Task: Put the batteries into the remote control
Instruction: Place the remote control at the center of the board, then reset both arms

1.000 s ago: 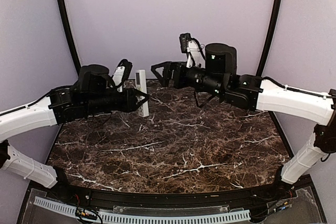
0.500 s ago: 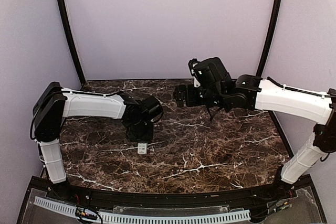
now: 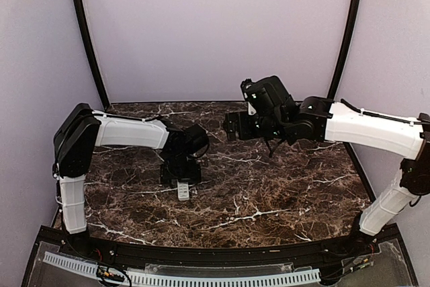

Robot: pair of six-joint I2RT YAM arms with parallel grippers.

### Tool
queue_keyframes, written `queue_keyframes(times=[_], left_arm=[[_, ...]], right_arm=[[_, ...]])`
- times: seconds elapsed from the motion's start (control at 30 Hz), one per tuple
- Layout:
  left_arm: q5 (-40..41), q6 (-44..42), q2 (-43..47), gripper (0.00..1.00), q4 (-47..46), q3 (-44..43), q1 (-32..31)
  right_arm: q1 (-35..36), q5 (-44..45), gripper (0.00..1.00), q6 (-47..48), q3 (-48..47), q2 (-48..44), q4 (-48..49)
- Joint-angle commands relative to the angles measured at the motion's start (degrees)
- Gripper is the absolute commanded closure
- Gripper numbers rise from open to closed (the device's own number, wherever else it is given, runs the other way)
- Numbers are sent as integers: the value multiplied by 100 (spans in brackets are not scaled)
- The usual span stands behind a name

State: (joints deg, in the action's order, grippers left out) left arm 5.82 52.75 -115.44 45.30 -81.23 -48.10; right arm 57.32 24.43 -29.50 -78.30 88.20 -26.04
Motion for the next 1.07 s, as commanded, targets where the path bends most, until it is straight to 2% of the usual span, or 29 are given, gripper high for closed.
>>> queue_keyframes(times=[0.0, 0.07, 0.17, 0.23, 0.27, 0.33, 0.43, 0.6, 0.73, 0.83, 1.03], left_arm=[[-28, 85, -23, 7, 368, -113, 11], [116, -51, 212, 2, 347, -204, 18], [575, -546, 738, 1, 79, -266, 13], [1086, -1198, 1281, 1, -304, -138, 11], [1632, -1553, 1690, 1, -549, -64, 11], [2420, -1983, 2361, 1, -1125, 345, 43], [2581, -2718, 3481, 1, -2143, 1264, 474], [2351, -2697, 4594, 1, -3160, 2376, 1667], [2249, -2132, 5123, 1, -3354, 3354, 3007], [2827, -2081, 5253, 1, -3605, 3748, 3225], [2960, -2519, 5117, 1, -3958, 3874, 3391]], right_arm=[[-126, 15, 1, -156, 116, -44, -13], [-283, -234, 1, -59, 316, -139, 205], [-668, -760, 1, 145, 685, -325, 610], [-938, -978, 1, 359, 974, -496, 943], [-1112, -1096, 1, 452, 1156, -604, 1105], [-1564, -1435, 1, 534, 1488, -810, 1381], [-2493, -1925, 1, 481, 2081, -1257, 1708], [-3341, -1818, 1, 532, 3508, -2553, 2640], [-3526, -951, 1, -41, 4392, -3485, 2877], [-3543, -719, 1, -228, 4808, -3986, 2776], [-3553, -536, 1, -385, 5264, -4669, 2623]])
